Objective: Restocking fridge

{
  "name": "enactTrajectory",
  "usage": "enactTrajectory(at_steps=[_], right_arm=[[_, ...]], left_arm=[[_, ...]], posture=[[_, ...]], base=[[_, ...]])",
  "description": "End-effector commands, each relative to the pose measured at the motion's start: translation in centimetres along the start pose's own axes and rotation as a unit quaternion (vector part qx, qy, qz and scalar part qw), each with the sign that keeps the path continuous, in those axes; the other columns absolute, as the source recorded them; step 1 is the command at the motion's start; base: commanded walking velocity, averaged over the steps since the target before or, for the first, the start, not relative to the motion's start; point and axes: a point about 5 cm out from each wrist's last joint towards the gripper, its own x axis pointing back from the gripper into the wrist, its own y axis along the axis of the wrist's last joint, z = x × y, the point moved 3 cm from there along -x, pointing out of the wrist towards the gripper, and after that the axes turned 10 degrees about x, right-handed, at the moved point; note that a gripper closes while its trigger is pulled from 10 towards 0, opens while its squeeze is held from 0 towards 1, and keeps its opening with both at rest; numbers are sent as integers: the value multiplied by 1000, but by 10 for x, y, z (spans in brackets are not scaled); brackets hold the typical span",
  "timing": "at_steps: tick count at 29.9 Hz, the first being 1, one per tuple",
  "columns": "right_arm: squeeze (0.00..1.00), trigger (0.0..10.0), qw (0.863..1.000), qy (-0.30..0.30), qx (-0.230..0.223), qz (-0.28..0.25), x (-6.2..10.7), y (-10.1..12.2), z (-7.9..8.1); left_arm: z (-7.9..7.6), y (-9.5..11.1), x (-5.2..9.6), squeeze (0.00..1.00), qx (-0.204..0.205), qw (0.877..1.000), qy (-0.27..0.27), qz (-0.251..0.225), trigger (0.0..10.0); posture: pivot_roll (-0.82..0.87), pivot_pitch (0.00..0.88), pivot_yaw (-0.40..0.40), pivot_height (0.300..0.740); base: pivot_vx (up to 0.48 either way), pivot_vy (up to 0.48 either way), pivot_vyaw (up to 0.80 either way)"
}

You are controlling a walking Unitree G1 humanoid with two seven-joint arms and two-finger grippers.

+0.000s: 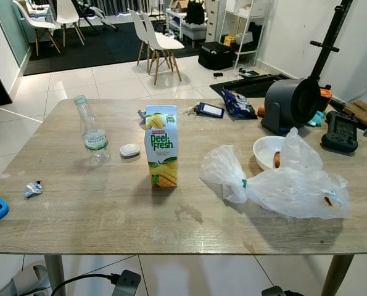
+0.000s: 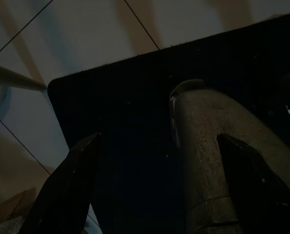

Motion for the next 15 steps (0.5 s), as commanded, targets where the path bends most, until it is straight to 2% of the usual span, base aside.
enactTrajectory(at_steps=[1, 15], right_arm=[[0, 10000, 1000, 3, -1, -1, 0, 1, 2], [0, 10000, 1000, 5, 3, 0, 0, 1, 3]], left_arm=[[9, -5, 2, 0, -6, 1000, 10, 11, 10000], [10, -6, 2, 0, -11, 1000, 10, 13, 10000]], posture=[[55, 0, 4, 740], [55, 0, 3, 740]], base=[[0, 0, 0], [0, 0, 0]])
